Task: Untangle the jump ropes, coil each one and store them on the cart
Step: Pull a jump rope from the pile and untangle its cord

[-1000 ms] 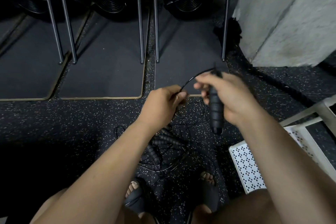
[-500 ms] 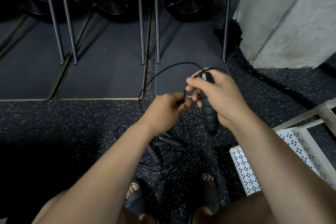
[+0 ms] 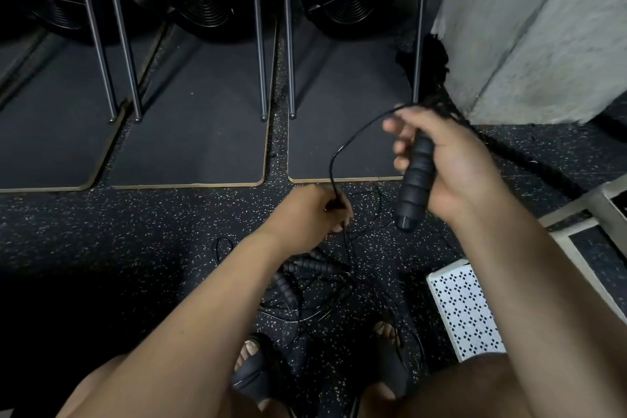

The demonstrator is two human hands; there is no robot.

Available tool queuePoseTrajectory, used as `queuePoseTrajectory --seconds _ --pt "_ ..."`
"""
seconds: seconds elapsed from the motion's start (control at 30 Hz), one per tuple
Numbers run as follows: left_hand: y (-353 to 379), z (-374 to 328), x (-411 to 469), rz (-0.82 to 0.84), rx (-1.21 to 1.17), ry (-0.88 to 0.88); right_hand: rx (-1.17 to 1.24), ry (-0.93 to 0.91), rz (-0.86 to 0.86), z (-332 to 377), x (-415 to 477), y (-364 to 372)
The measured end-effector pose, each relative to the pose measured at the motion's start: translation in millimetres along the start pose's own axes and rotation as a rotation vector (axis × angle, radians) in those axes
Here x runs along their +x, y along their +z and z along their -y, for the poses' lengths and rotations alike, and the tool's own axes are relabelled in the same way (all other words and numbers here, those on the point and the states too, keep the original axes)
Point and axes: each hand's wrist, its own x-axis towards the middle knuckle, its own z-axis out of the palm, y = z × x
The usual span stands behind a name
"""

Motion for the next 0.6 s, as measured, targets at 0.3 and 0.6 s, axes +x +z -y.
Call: queuePoseTrajectory --seconds 0.3,0.6 --pt "-17.0 -4.6 7.3 -0.373 -0.300 0.123 -0.772 0.163 0.240 -43.5 -5.9 13.3" --pt "-31.5 -15.6 1.2 -0.472 -0.740 0.138 -0.918 0.167 0.381 -71.4 -11.5 31.9"
